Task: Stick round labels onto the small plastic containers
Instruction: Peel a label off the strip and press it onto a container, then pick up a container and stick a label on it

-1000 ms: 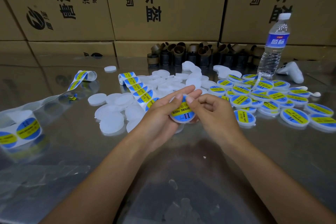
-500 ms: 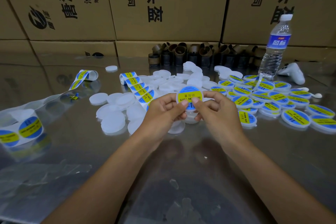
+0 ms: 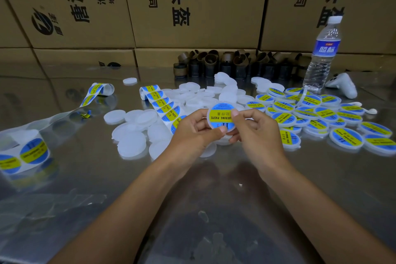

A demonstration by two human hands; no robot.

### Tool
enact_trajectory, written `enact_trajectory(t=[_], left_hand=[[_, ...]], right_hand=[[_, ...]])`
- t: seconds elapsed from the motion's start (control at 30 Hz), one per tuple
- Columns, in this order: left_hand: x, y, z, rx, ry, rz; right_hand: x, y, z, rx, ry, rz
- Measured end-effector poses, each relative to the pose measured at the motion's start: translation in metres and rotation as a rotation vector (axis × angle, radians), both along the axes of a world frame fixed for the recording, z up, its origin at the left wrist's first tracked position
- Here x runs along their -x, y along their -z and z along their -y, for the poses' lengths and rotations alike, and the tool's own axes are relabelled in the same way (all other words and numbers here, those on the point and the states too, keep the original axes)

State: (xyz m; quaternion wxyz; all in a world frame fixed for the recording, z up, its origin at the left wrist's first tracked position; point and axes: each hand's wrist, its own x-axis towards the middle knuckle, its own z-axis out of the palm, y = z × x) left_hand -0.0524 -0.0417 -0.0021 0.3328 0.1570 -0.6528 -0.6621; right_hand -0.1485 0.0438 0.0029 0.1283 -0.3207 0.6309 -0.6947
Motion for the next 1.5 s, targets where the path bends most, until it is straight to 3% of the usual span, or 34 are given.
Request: enact_trajectory(t=[0.4,0.73,0.83,1.0,1.17,1.33,1.5], left_hand=[[-0.001,-0.002,0.006,-0.103,-0.044,-0.059],[-0.001,-0.002,0.007,-0.046,-0.078,-0.053],[-0.001,-0.005,0.009,-0.073,-0.181,-0.078],[-0.008,-0.014,0.019,-0.169,-0.423,-0.158],[-0.009,-0.014,0.021,-0.198,-0.466,-0.136],[-0.005,-0.009,0.023,-0.069,-0.421,-0.067],[-0.004,0.001,0.024,0.178,-0.336,0.086]], right_hand=[[-0.005,0.000,-0.003,0.052,-0.130,-0.103],[0.001,0.001,-0.001,0.064,-0.137,-0.110],[0.010,0.000,-0.002,0.082,-0.038,-0.087],[0.044,0.000,-0.005,0.047,0.310,-0.048],[0.073,0.012,-0.012,-0.046,0.536,-0.022],[0.092,0.021,-0.013,-0.110,0.630,0.122],[0.099,0.023,-0.015,-0.070,0.627,0.272]])
